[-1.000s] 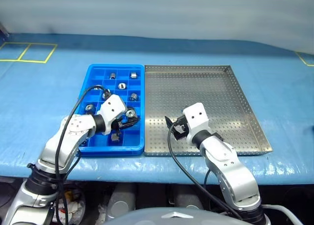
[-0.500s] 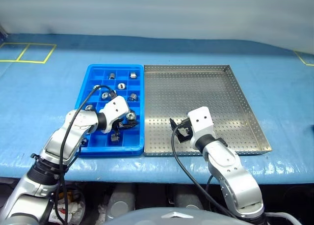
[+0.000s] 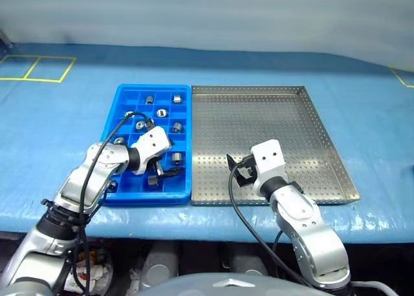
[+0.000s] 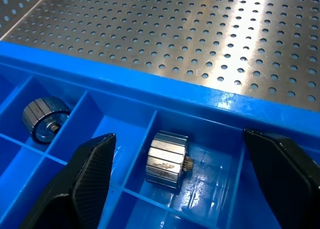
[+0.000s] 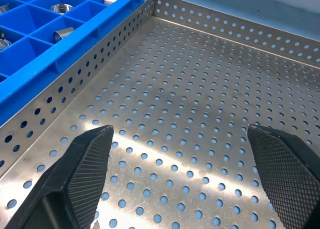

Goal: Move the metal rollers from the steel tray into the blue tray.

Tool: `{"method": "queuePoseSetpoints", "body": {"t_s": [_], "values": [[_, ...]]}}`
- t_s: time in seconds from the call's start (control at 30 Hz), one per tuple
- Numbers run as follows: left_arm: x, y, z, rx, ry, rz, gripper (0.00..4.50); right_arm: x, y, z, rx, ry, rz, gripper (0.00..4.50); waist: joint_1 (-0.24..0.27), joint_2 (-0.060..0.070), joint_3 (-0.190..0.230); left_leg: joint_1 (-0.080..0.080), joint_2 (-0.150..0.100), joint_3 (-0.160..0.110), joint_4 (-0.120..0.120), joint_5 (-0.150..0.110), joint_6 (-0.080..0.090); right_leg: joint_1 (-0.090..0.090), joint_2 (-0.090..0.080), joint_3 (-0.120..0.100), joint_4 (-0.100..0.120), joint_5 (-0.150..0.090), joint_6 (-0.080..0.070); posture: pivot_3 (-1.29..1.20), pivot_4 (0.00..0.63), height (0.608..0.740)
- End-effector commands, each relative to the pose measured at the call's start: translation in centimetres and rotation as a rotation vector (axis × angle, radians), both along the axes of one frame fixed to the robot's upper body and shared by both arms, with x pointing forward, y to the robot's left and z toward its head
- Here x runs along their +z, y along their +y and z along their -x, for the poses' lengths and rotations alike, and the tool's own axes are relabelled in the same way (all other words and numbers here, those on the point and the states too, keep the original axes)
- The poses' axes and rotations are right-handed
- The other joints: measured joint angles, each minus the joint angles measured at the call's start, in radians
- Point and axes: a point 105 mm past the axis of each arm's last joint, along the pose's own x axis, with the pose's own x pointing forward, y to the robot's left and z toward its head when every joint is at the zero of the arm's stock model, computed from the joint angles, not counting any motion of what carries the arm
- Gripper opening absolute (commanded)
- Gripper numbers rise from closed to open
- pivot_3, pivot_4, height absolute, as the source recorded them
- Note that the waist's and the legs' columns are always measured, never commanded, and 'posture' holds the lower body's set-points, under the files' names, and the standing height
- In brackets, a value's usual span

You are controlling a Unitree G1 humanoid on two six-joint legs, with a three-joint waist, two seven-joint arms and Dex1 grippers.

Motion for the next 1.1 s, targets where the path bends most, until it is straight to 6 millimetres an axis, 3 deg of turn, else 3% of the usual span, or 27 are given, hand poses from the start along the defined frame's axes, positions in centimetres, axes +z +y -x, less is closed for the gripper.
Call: {"method": "queuePoseSetpoints", "body": {"t_s": [0.03,0.27,0.53,0.8,0.97,1.1], "values": [[3.8,-0.6,-0.6,0.036,-0.127,0.176,4.45,1.5,-0.3,0.2,-0.007,-0.064,-0.011,4.5,-0.004,0.0,0.0,0.0,0.0,0.0,0.0,0.0,0.0,0.0,0.0,0.0,0.0,0.0,0.0,0.04,0.15,0.74],[5.5,1.0,-2.3,0.296,-0.33,0.314,4.45,2.1,-1.4,0.2,0.025,-0.087,0.015,4.5,-0.017,0.0,0.0,0.002,-0.001,0.0,-0.001,0.0,0.0,0.0,0.003,0.001,0.001,0.0,0.0,0.08,0.15,0.74],[3.2,1.7,-1.9,0.497,-0.34,0.4,4.45,2.2,-3.3,-0.7,-0.017,-0.145,-0.007,4.5,-0.002,-0.001,0.0,0.003,-0.002,0.0,-0.001,0.0,0.0,0.001,0.003,0.001,0.001,0.001,0.001,0.14,0.15,0.74],[1.6,1.5,-0.7,0.532,-0.261,0.442,4.45,1.9,-1.8,0.0,0.102,-0.162,-0.089,4.5,0.009,-0.001,0.0,0.002,0.0,0.0,-0.001,0.0,0.0,0.001,0.002,0.001,0.001,0.001,0.001,0.17,0.15,0.74],[0.9,-0.3,0.6,0.338,-0.198,0.375,4.45,0.8,0.1,1.6,0.278,-0.086,-0.092,4.5,0.01,-0.001,0.0,0.002,0.0,0.0,-0.001,0.0,0.0,0.001,0.002,0.001,0.001,0.0,0.0,0.16,0.15,0.74],[1.2,-1.4,0.8,0.247,-0.183,0.37,4.45,0.5,0.1,2.0,0.286,-0.071,-0.085,4.5,0.01,-0.001,0.0,0.002,0.001,0.0,-0.001,0.0,0.0,0.001,0.002,0.001,0.0,0.0,0.0,0.14,0.15,0.74]]}}
